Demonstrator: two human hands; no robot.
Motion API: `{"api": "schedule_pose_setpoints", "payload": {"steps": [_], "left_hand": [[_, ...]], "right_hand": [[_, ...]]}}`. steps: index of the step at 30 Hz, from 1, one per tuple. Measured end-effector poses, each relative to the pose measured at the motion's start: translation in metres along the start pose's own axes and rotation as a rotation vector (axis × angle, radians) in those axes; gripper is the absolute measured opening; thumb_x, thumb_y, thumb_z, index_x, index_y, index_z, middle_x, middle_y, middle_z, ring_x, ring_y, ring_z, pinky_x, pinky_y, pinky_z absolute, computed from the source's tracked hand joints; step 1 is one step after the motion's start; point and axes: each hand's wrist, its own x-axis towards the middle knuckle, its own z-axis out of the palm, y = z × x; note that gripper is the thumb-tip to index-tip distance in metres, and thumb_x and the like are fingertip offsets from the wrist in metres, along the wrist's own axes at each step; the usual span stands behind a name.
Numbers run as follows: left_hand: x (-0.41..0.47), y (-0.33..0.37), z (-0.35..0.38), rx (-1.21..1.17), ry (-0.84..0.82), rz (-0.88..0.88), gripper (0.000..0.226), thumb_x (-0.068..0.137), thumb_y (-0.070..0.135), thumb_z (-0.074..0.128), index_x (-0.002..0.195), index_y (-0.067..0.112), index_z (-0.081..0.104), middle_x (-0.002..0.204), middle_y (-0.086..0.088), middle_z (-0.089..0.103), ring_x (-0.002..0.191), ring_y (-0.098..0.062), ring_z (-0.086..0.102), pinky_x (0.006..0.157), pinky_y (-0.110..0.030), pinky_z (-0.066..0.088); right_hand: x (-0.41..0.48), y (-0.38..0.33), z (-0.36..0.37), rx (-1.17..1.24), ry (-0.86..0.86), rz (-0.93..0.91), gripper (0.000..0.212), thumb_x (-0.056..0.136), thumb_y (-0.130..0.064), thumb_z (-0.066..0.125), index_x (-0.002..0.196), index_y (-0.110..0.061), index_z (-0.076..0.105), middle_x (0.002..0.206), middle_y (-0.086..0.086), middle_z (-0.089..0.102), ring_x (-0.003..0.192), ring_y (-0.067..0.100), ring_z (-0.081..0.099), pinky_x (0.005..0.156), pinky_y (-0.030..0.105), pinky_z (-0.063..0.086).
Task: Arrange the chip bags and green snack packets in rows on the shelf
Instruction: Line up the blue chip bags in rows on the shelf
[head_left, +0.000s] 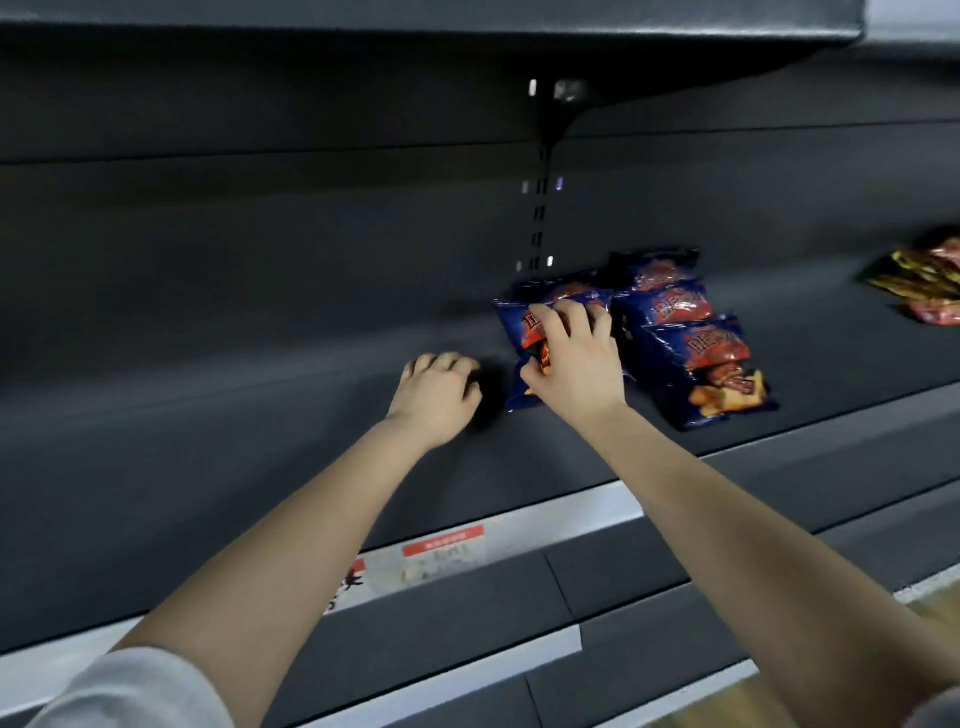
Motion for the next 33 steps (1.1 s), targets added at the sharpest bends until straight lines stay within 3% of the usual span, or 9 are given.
{"api": "schedule_pose_setpoints", "payload": {"steps": [8, 14, 19, 21, 27, 33], "left_hand": [[0.019, 0.053, 0.023, -0.01, -0.037, 0.026, 0.043, 0.097, 0.033, 0.035, 0.138, 0.023, 0.042, 0.144, 0.0, 0.041, 0.132, -0.028, 0.033, 0.111, -0.038, 0.021], [0.027, 0.066, 0.038, -0.013, -0.086, -0.08, 0.045, 0.097, 0.035, 0.035, 0.14, 0.022, 0.04, 0.143, -0.006, 0.041, 0.131, -0.031, 0.033, 0.109, -0.041, 0.023], [0.029, 0.063, 0.052, -0.047, -0.117, -0.162, 0.046, 0.099, 0.038, 0.029, 0.141, 0.022, 0.035, 0.147, -0.005, 0.036, 0.134, -0.031, 0.029, 0.113, -0.044, 0.02], [0.027, 0.061, 0.06, -0.064, -0.066, -0.162, 0.044, 0.099, 0.039, 0.028, 0.14, 0.024, 0.037, 0.148, 0.0, 0.034, 0.136, -0.027, 0.026, 0.115, -0.043, 0.017], [0.028, 0.058, 0.063, -0.103, 0.014, -0.172, 0.042, 0.1, 0.037, 0.029, 0.137, 0.024, 0.043, 0.147, 0.004, 0.037, 0.136, -0.023, 0.027, 0.115, -0.037, 0.016], [0.028, 0.056, 0.065, -0.121, 0.038, -0.18, 0.041, 0.1, 0.035, 0.031, 0.137, 0.024, 0.044, 0.148, 0.004, 0.038, 0.136, -0.022, 0.028, 0.115, -0.036, 0.017]], "right_hand": [[-0.006, 0.059, -0.01, 0.028, 0.002, 0.023, 0.064, 0.072, -0.021, 0.068, 0.132, -0.012, 0.05, 0.135, 0.016, 0.045, 0.125, 0.047, 0.034, 0.085, 0.054, 0.047], [0.002, 0.067, 0.001, 0.094, -0.036, -0.018, 0.063, 0.076, -0.022, 0.066, 0.135, -0.012, 0.047, 0.14, 0.017, 0.041, 0.128, 0.047, 0.03, 0.097, 0.054, 0.038], [0.011, 0.071, 0.015, 0.102, -0.098, -0.063, 0.064, 0.078, -0.022, 0.066, 0.137, -0.013, 0.045, 0.142, 0.019, 0.038, 0.13, 0.046, 0.029, 0.098, 0.055, 0.039], [0.015, 0.075, 0.02, 0.079, -0.147, -0.043, 0.065, 0.083, -0.025, 0.061, 0.143, -0.017, 0.038, 0.149, 0.016, 0.03, 0.135, 0.044, 0.021, 0.101, 0.055, 0.037], [0.014, 0.075, 0.033, -0.057, -0.289, 0.014, 0.073, 0.091, -0.041, 0.044, 0.152, -0.03, 0.004, 0.16, 0.006, -0.005, 0.144, 0.04, -0.009, 0.112, 0.061, 0.011], [0.017, 0.072, 0.039, -0.144, -0.34, 0.015, 0.088, 0.088, -0.061, 0.042, 0.152, -0.025, -0.006, 0.159, 0.015, -0.008, 0.142, 0.049, -0.006, 0.114, 0.058, 0.007]]}}
